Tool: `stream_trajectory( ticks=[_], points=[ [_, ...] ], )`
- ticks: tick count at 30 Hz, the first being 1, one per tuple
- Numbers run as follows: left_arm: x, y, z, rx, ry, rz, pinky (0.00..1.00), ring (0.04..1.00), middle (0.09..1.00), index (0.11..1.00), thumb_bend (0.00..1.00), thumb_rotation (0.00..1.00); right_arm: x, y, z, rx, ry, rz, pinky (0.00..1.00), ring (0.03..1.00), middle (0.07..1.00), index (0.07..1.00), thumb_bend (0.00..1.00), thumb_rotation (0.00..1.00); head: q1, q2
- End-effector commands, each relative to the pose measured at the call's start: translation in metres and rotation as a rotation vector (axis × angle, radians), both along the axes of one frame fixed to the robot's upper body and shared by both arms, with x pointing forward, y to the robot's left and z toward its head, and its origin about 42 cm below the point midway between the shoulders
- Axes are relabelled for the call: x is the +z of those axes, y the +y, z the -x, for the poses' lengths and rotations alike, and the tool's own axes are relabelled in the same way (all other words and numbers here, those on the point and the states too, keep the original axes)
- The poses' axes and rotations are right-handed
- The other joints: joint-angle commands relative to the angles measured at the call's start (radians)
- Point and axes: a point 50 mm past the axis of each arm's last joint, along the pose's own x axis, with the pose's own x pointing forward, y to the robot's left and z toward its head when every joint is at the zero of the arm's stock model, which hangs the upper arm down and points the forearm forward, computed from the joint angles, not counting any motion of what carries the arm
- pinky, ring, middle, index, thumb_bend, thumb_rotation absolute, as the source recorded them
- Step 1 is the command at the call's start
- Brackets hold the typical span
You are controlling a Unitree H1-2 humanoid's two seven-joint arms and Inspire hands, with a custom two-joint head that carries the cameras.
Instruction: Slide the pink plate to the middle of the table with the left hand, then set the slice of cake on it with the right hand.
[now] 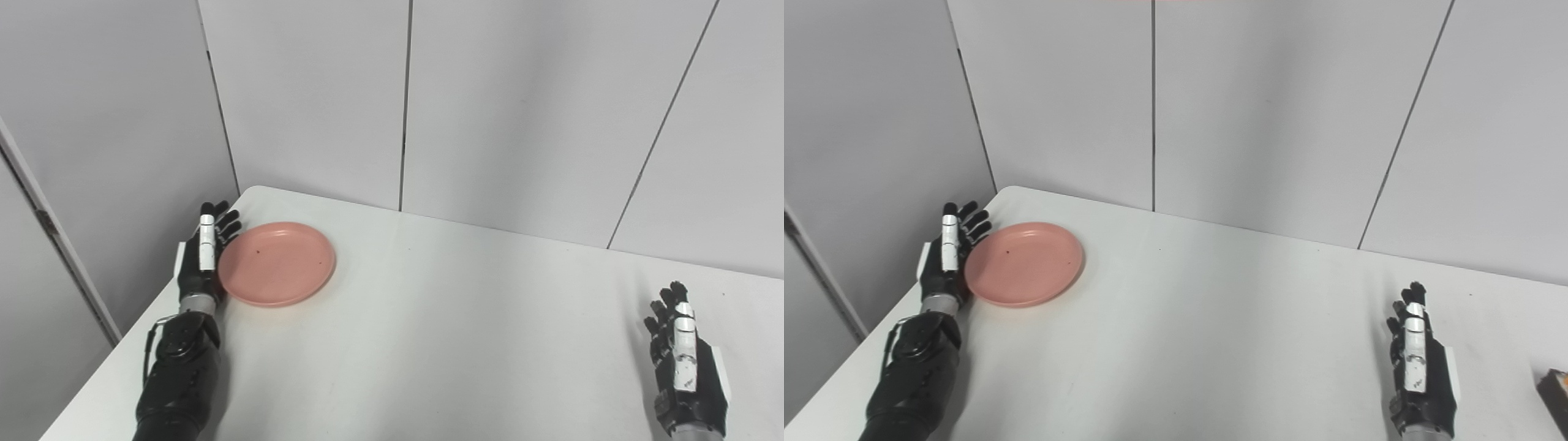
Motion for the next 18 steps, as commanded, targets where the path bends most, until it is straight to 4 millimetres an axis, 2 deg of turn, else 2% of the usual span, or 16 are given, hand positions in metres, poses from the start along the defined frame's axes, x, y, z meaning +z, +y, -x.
stream_trajectory(
  ticks=[1,6,10,13,18],
  points=[
    [0.011,-0.01,-0.009,-0.044,-0.012,-0.004,0.86,0.854,0.84,0.823,0.83,1.0,0.018,0.003,-0.007,0.015,-0.068,0.0,1.0,1.0,1.0,1.0,0.42,0.94,0.001,0.001],
    [0.015,-0.027,-0.014,-0.077,-0.03,0.013,0.84,0.845,0.833,0.823,0.82,1.0,0.018,0.003,-0.009,0.019,-0.068,-0.014,1.0,1.0,1.0,1.0,0.42,0.92,-0.005,0.005],
    [0.017,-0.044,-0.023,-0.103,-0.045,0.07,0.82,0.829,0.822,0.81,0.83,0.97,0.021,0.005,-0.008,0.013,-0.063,0.003,1.0,1.0,1.0,1.0,0.4,0.98,-0.006,0.003],
    [0.021,-0.062,-0.029,-0.125,-0.04,0.089,0.8,0.818,0.814,0.801,0.83,0.97,0.021,0.006,-0.01,0.015,-0.067,0.0,1.0,1.0,1.0,1.0,0.39,0.99,-0.012,0.001],
    [0.015,-0.098,-0.035,-0.189,-0.026,0.106,0.82,0.833,0.826,0.812,0.82,0.97,0.022,0.008,-0.01,0.025,-0.068,0.005,1.0,1.0,1.0,1.0,0.41,0.96,-0.036,0.004]
  ],
)
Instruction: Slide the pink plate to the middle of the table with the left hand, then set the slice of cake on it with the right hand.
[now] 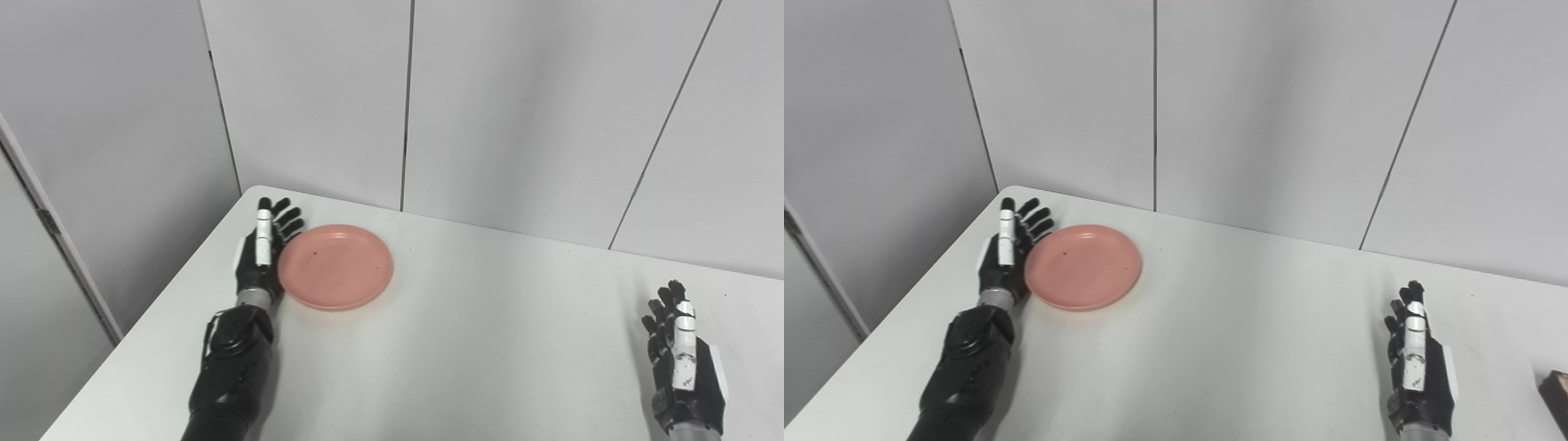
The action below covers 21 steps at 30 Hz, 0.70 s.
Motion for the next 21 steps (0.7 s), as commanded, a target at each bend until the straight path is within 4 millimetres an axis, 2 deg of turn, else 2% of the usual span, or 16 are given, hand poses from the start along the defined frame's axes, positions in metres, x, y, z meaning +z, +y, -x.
stream_trajectory(
  ticks=[1,4,7,10,13,14,16,18,19,21],
  points=[
    [0.007,-0.019,-0.01,-0.036,-0.007,-0.005,0.82,0.832,0.823,0.81,0.82,0.97,0.02,0.005,-0.009,0.02,-0.069,0.002,1.0,1.0,1.0,1.0,0.43,0.94,0.001,0.001],
    [0.001,-0.034,-0.01,-0.075,0.002,0.013,0.83,0.834,0.825,0.813,0.81,0.99,0.018,0.005,-0.011,0.013,-0.073,0.009,1.0,1.0,1.0,1.0,0.44,0.93,-0.029,0.007],
    [-0.005,-0.047,-0.009,-0.118,0.004,0.023,0.8,0.827,0.825,0.812,0.86,0.95,0.014,0.005,-0.014,0.018,-0.08,0.005,1.0,1.0,1.0,1.0,0.47,0.89,-0.056,0.012],
    [-0.011,-0.06,-0.005,-0.159,-0.006,0.03,0.81,0.837,0.832,0.822,0.84,0.97,0.009,0.005,-0.017,0.026,-0.078,0.022,1.0,1.0,1.0,1.0,0.49,0.91,-0.113,0.021],
    [-0.016,-0.084,0.008,-0.169,-0.018,0.094,0.81,0.825,0.819,0.818,0.82,0.98,0.003,0.008,-0.02,0.029,-0.082,0.034,1.0,1.0,0.999,1.0,0.5,0.91,-0.173,0.033],
    [-0.018,-0.091,0.012,-0.174,-0.022,0.109,0.82,0.825,0.821,0.821,0.81,0.98,0.001,0.009,-0.021,0.028,-0.082,0.029,1.0,0.997,0.996,0.999,0.51,0.91,-0.173,0.033],
    [-0.021,-0.105,0.02,-0.178,-0.027,0.114,0.82,0.837,0.832,0.825,0.81,0.97,-0.002,0.013,-0.023,0.038,-0.08,0.016,1.0,0.989,0.99,0.99,0.55,0.88,-0.227,0.044],
    [-0.021,-0.111,0.024,-0.177,-0.029,0.112,0.82,0.848,0.839,0.826,0.81,0.98,-0.003,0.016,-0.023,0.042,-0.08,0.011,1.0,0.986,0.989,0.988,0.58,0.87,-0.246,0.05],
    [-0.021,-0.117,0.027,-0.186,-0.028,0.108,0.82,0.851,0.841,0.826,0.81,0.97,-0.003,0.018,-0.024,0.039,-0.08,0.016,1.0,0.982,0.986,0.985,0.59,0.86,-0.302,0.065],
    [-0.021,-0.129,0.031,-0.202,-0.027,0.099,0.83,0.867,0.854,0.839,0.81,0.98,-0.004,0.022,-0.023,0.03,-0.085,0.041,1.0,0.966,0.972,0.972,0.59,0.86,-0.327,0.072]
  ],
)
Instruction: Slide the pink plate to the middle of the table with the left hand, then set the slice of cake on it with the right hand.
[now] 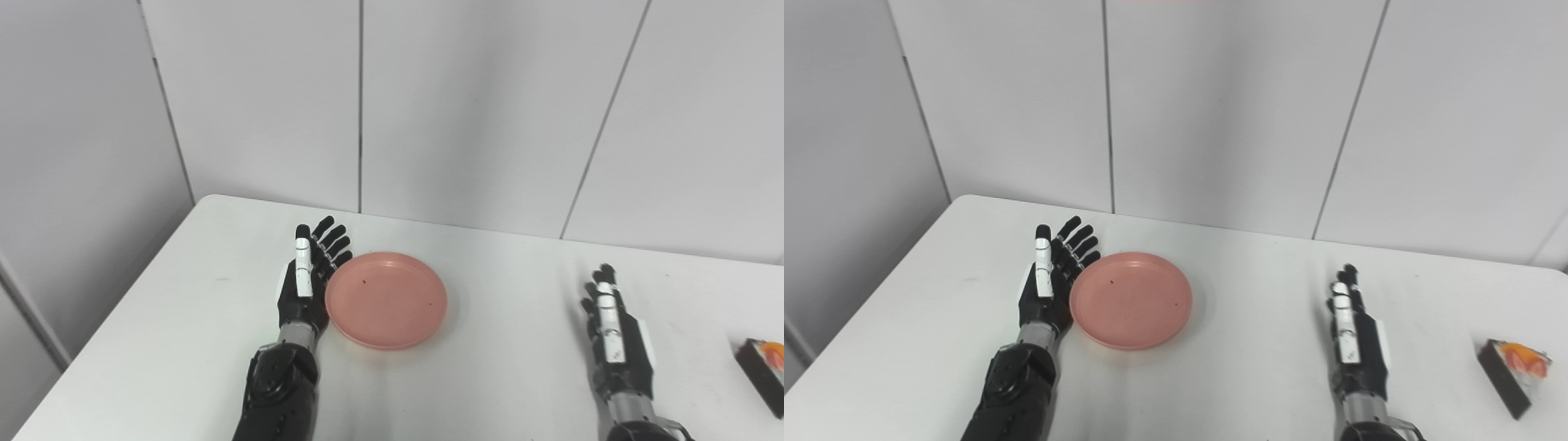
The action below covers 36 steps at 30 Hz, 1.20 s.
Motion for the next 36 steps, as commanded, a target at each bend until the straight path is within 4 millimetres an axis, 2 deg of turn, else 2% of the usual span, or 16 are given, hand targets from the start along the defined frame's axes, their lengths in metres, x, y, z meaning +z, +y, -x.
stream_trajectory(
  ticks=[1,3,4,5,12,23,29,32,34,36],
  points=[
    [-0.008,-0.011,0.007,-0.015,0.04,-0.015,0.84,0.87,0.857,0.841,0.82,0.98,0.012,0.009,-0.004,0.002,-0.087,0.022,0.98,0.955,0.963,0.965,0.59,0.87,-0.034,0.013],
    [-0.01,-0.019,0.01,-0.038,0.057,-0.025,0.84,0.877,0.861,0.844,0.83,0.98,0.012,0.014,-0.005,-0.005,-0.087,0.028,0.97,0.94,0.954,0.958,0.6,0.89,-0.078,0.024],
    [-0.012,-0.023,0.011,-0.054,0.067,-0.027,0.85,0.879,0.861,0.844,0.83,0.97,0.012,0.016,-0.005,-0.007,-0.087,0.026,0.96,0.935,0.951,0.957,0.61,0.89,-0.078,0.024],
    [-0.013,-0.026,0.012,-0.069,0.07,-0.033,0.85,0.882,0.864,0.847,0.84,0.96,0.013,0.019,-0.006,-0.008,-0.087,0.024,0.96,0.933,0.948,0.957,0.61,0.89,-0.116,0.031],
    [-0.024,-0.047,0.019,-0.126,0.051,-0.077,0.85,0.876,0.869,0.858,0.8,0.96,0.017,0.035,-0.01,-0.009,-0.094,0.044,0.96,0.931,0.948,0.965,0.62,0.93,-0.221,0.052],
    [-0.035,-0.066,0.033,-0.223,0.039,-0.141,0.91,0.916,0.92,0.902,0.76,0.99,0.02,0.042,-0.013,0.0,-0.094,0.035,0.96,0.934,0.957,0.97,0.62,0.88,-0.261,0.067],
    [-0.038,-0.077,0.034,-0.208,0.043,-0.153,0.89,0.906,0.906,0.893,0.75,0.98,0.026,0.029,-0.016,-0.024,-0.133,0.073,0.94,0.931,0.934,0.949,0.59,0.83,-0.267,0.057],
    [-0.04,-0.083,0.034,-0.204,0.038,-0.165,0.89,0.905,0.903,0.892,0.74,0.99,0.041,0.011,-0.02,-0.082,-0.178,0.131,0.96,0.931,0.927,0.928,0.63,0.78,-0.276,0.046],
    [-0.041,-0.086,0.034,-0.204,0.037,-0.163,0.89,0.902,0.9,0.887,0.73,0.99,0.057,-0.005,-0.022,-0.112,-0.226,0.223,0.94,0.939,0.936,0.94,0.57,0.79,-0.279,0.04],
    [-0.042,-0.089,0.033,-0.207,0.038,-0.159,0.89,0.907,0.905,0.891,0.73,1.0,0.068,-0.017,-0.022,-0.133,-0.252,0.282,0.95,0.945,0.94,0.944,0.53,0.75,-0.283,0.032]
  ],
)
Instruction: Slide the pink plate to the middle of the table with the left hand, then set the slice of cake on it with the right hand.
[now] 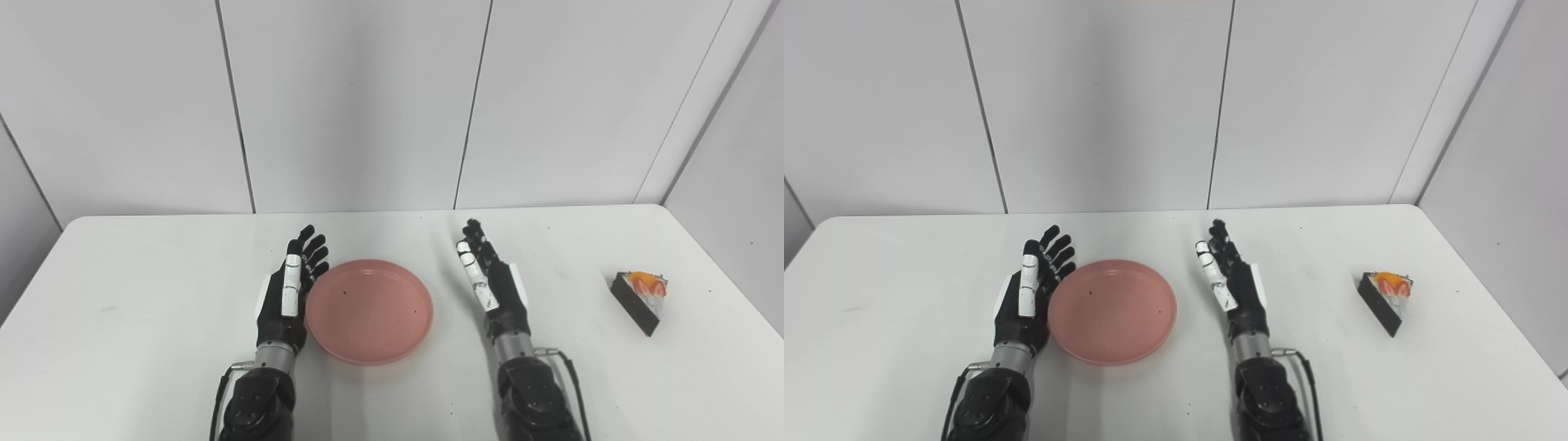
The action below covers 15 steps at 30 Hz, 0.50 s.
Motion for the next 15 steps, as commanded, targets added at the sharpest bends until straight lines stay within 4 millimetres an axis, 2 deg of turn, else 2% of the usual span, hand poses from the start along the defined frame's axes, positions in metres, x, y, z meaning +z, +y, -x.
stream_trajectory(
  ticks=[1,2,3,5,6,12,15],
  points=[
    [-0.036,-0.009,0.021,-0.005,0.082,0.004,0.89,0.909,0.907,0.892,0.73,1.0,0.05,-0.015,-0.013,-0.034,-0.172,0.072,0.93,0.943,0.939,0.942,0.52,0.72,0.001,-0.005],
    [-0.036,-0.01,0.021,-0.006,0.08,0.005,0.9,0.913,0.911,0.896,0.73,1.0,0.057,-0.024,-0.013,-0.065,-0.184,0.158,0.86,0.928,0.929,0.938,0.52,0.69,0.001,-0.005],
    [-0.037,-0.011,0.021,-0.006,0.081,0.009,0.9,0.913,0.912,0.896,0.73,1.0,0.067,-0.036,-0.012,-0.108,-0.19,0.252,0.85,0.925,0.928,0.938,0.52,0.7,0.001,-0.011],
    [-0.039,-0.012,0.02,-0.005,0.084,0.013,0.9,0.912,0.913,0.895,0.72,1.0,0.082,-0.055,-0.009,-0.169,-0.181,0.377,0.82,0.891,0.909,0.922,0.56,0.62,-0.003,-0.016],
    [-0.039,-0.013,0.02,-0.005,0.086,0.014,0.91,0.914,0.915,0.895,0.71,1.0,0.088,-0.065,-0.009,-0.198,-0.156,0.425,0.81,0.878,0.906,0.915,0.58,0.52,-0.007,-0.019],
    [-0.041,-0.011,0.019,-0.001,0.098,0.057,0.93,0.92,0.922,0.897,0.71,0.97,0.11,-0.098,-0.005,-0.284,-0.018,0.617,0.79,0.873,0.893,0.894,0.66,0.38,-0.049,-0.029],
    [-0.042,-0.008,0.018,-0.002,0.093,0.042,0.94,0.928,0.93,0.905,0.7,0.99,0.118,-0.11,-0.002,-0.32,0.035,0.701,0.78,0.864,0.883,0.885,0.68,0.34,-0.061,-0.03]
  ],
)
